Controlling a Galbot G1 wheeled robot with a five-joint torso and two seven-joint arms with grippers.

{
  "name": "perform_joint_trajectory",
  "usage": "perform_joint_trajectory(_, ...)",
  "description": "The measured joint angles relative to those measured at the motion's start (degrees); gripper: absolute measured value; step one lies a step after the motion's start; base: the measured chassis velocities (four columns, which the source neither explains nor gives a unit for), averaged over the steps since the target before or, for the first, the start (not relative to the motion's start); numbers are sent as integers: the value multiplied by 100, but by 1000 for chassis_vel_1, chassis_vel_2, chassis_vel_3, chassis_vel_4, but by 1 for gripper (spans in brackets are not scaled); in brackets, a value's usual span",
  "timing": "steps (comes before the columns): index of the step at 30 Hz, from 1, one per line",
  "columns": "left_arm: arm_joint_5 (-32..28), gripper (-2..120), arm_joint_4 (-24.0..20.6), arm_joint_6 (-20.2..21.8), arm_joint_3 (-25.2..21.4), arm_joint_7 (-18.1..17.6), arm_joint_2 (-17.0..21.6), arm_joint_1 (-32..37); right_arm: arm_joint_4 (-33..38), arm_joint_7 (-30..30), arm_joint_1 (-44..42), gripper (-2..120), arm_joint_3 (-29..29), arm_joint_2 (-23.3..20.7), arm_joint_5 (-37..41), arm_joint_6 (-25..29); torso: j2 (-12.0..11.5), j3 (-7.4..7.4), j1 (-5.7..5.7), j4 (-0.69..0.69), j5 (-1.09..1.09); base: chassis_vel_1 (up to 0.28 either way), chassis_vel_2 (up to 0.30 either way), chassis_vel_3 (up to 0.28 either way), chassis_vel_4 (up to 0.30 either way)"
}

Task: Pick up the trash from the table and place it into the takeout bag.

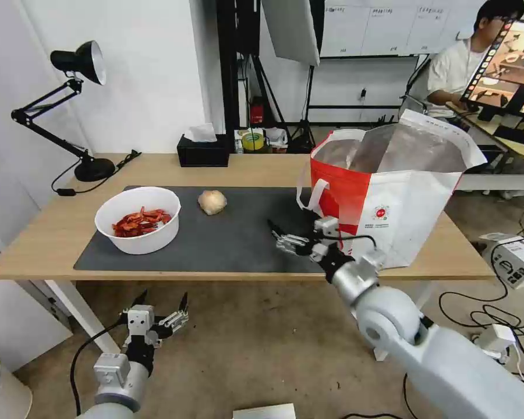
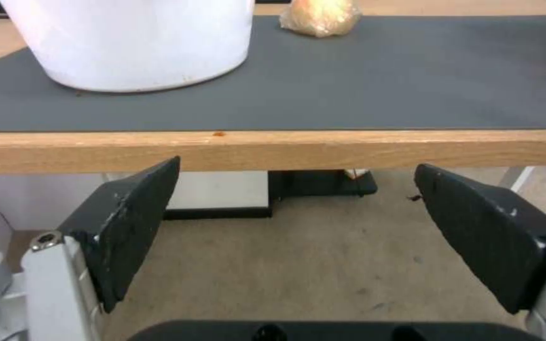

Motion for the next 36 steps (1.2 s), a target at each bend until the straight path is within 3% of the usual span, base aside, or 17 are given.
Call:
perform_joint_trajectory(16, -66, 100, 34, -44, -147, 6, -5, 76, -1668, 936, 2076, 100, -1202, 1290, 129, -1003, 1, 0, 0, 1, -1, 0, 0, 0, 0)
perform_joint_trajectory(24, -66, 100, 69, -44, -143, 8, -29, 53, -2474, 992, 2471, 100, -1320, 1773, 623, -1089, 0, 0, 0, 0, 0, 0, 0, 0, 0)
perform_joint_trajectory(36, -65, 100, 52, -44, -188, 9, -39, 80, -3874, 843, 3228, 100, -1609, 2615, 779, -1312, 1, 0, 0, 0, -1, 0, 0, 0, 0)
